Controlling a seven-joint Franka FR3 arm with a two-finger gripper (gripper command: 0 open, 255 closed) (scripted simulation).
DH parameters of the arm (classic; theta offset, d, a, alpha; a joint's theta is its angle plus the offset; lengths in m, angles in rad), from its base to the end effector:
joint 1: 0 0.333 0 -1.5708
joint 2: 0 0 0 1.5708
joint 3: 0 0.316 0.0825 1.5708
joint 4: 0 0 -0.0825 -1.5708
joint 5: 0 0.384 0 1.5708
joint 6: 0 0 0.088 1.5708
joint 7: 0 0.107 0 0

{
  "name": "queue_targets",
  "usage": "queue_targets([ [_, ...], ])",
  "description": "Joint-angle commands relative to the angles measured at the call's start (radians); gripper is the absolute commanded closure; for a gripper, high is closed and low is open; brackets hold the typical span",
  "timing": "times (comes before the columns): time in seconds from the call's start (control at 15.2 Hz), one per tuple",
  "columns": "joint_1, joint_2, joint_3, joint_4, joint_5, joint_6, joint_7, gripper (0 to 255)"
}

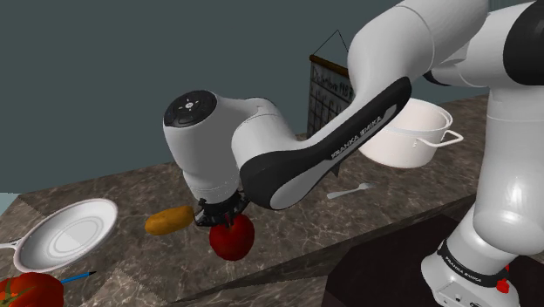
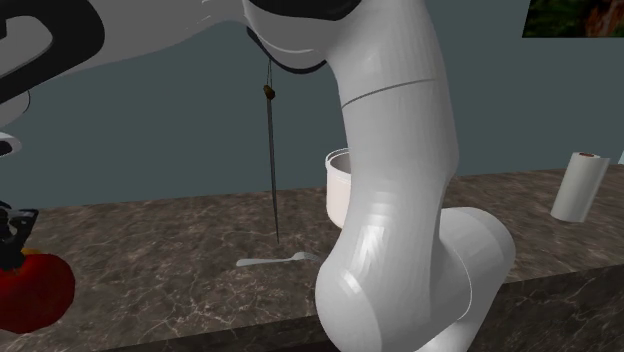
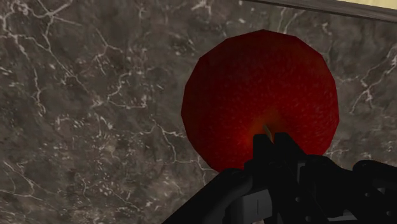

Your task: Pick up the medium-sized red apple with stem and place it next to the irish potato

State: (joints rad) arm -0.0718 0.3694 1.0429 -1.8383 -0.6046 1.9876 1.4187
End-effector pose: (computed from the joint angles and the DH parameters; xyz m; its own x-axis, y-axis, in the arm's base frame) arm 0.4114 0.4553 0.4141 0.9535 -0.2058 0.2201 -0.2247 -0.9723 0.0645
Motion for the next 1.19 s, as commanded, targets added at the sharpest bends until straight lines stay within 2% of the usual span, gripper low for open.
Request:
queue_targets([
  [0.0, 0.001, 0.002, -0.001, 0.000, -0.002, 0.001, 0.001, 255],
  [0.26, 0.001, 0.002, -0.001, 0.000, -0.002, 0.001, 0.001, 255],
  [0.33, 0.001, 0.002, -0.001, 0.000, -0.002, 0.001, 0.001, 0],
  [0.66, 0.001, 0.002, -0.001, 0.000, -0.002, 0.001, 0.001, 0],
  [0.92, -0.013, -0.054, 0.042, 0.065, 0.065, -0.090, -0.039, 0],
  [1.12, -0.013, -0.054, 0.042, 0.065, 0.065, -0.090, -0.039, 0],
])
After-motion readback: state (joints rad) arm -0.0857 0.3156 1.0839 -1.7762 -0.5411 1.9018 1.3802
